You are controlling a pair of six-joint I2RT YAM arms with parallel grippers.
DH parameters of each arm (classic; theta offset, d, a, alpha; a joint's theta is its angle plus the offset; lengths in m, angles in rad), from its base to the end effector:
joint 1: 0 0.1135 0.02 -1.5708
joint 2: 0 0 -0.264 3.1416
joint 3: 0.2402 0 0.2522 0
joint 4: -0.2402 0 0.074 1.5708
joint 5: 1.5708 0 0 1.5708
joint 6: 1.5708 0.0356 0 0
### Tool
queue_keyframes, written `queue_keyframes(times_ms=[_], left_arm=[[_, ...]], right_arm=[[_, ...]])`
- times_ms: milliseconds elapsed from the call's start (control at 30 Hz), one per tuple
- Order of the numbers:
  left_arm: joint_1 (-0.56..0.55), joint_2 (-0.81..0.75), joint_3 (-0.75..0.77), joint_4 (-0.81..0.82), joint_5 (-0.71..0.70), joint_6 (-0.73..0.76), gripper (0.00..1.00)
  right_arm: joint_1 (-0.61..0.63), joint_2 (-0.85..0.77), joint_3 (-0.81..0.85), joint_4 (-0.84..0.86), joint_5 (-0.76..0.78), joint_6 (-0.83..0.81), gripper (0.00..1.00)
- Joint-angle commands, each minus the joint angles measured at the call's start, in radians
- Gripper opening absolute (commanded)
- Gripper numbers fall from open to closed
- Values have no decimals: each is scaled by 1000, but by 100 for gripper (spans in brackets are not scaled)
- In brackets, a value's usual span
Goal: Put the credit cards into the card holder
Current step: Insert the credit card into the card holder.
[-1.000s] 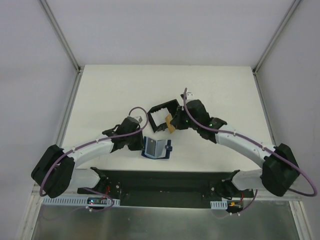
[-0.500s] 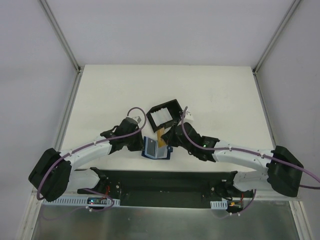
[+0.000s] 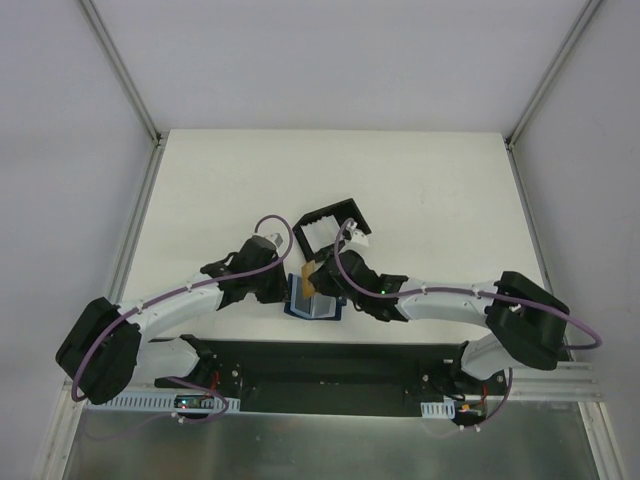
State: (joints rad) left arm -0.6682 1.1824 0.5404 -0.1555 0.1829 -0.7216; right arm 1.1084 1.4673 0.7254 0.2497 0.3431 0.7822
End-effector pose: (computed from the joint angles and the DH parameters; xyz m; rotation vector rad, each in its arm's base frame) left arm 0.1752 -0.1465 0.1812 0.0269 2.5334 -0.8384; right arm 0.1484 0.2709 0.2040 -0.1276 2.1316 0.8151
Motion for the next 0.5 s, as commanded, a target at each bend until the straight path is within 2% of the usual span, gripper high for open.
queue_keyframes(times_ms=[0, 200, 467], left_arm=[[-10, -29, -10, 8, 20, -15, 0], [-11, -32, -11, 10, 17, -15, 0], [-11, -35, -13, 10, 9, -13, 0]], right_arm=[[8, 39, 74, 120, -36, -17, 0], [10, 70, 106, 97, -79, -21, 0], [14, 76, 91, 76, -55, -23, 0]])
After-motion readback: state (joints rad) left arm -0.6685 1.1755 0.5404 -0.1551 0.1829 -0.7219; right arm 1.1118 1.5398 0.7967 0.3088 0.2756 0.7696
